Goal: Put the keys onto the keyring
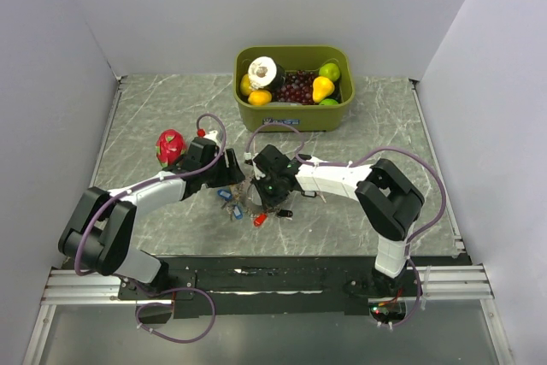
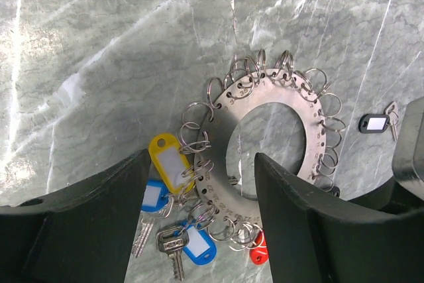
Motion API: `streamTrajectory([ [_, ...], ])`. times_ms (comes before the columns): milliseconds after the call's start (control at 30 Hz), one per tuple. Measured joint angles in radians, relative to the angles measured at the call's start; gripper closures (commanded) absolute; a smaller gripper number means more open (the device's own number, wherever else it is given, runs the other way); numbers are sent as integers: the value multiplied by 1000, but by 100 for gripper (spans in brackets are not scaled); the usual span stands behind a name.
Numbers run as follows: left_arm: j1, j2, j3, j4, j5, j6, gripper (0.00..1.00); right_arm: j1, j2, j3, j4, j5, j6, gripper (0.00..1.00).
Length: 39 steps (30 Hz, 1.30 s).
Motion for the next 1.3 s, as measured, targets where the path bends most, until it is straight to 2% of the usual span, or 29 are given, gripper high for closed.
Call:
streamTrajectory([
  [300, 0, 0, -1, 2, 0, 0, 30, 0, -27, 2, -48, 119, -21, 100],
  [367, 0, 0, -1, 6, 1, 0, 30, 0, -43, 0, -59, 152, -27, 93],
  [400, 0, 1, -1, 9, 2, 0, 30, 0, -53, -2, -61, 164, -29, 88],
  [433, 0, 2, -1, 11, 3, 0, 30, 0, -70, -9, -61, 177, -30, 76],
  [500, 0, 7, -1, 11, 4, 0, 29, 0, -100, -18, -62, 189, -31, 65],
  [533, 0, 9, -1, 11, 5, 0, 29, 0, -116, -18, -62, 193, -31, 54],
  [567, 0, 12, -1, 11, 6, 0, 28, 0, -132, -18, -58, 194, -32, 49],
  [600, 0, 14, -1, 12, 8, 0, 28, 0, -148, -19, -53, 194, -33, 39],
  [700, 0, 19, -1, 12, 8, 1, 28, 0, -182, -19, -35, 193, -27, 31],
  [900, 0, 23, -1, 14, 8, 3, 28, 0, -192, -19, -23, 173, -25, 29],
  [1300, 7, 49, -1, 36, 24, 3, 30, 0, -172, -17, -2, 77, -2, 36],
])
